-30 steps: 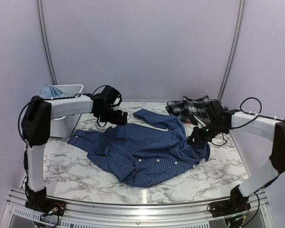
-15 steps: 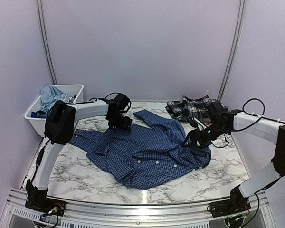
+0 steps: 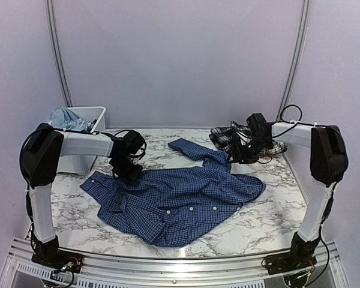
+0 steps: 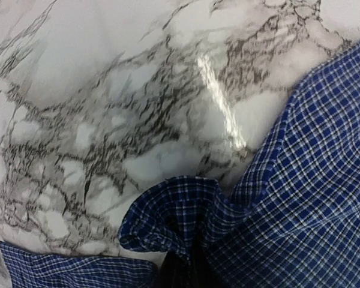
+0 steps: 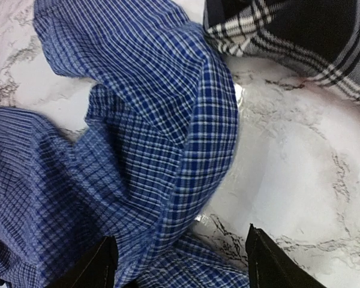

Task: Fold and stack the mixed laundry pile
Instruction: Flatten out the crumpled shirt at the center of the board.

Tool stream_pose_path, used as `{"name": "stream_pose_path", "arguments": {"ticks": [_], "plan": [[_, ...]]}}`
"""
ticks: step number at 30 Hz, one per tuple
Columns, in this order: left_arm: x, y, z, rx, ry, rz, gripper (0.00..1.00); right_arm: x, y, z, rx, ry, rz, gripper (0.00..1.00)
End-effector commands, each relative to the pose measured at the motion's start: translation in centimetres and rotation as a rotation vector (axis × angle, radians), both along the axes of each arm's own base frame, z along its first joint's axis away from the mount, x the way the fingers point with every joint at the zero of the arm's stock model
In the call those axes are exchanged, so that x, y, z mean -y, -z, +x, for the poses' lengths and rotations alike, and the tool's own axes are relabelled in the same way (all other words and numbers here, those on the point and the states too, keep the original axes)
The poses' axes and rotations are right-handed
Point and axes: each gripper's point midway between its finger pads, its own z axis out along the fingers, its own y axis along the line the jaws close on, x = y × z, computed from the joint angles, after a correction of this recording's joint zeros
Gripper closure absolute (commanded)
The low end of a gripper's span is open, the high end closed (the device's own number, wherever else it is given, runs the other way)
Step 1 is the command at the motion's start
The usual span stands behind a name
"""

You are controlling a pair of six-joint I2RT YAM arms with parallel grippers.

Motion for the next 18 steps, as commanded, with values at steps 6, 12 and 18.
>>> {"name": "stream_pose_path", "arguments": {"ticks": [6,12,18], "plan": [[-3.0,-2.5,-2.8,0.060,0.017,0.016,0.72,-1.1,4.1,3.1,0.001,0.028,-0.114,0.25],[-2.7,-4.4,-0.8,0.101,-0.068,-0.052,0.31,-3.1,4.7,4.8,0.012,0.026,-0.084,0.22],[-1.6,-3.4,1.3,0.088,-0.108,-0.076,0.20,-4.6,6.0,5.3,-0.005,0.006,-0.066,0.32]]}}
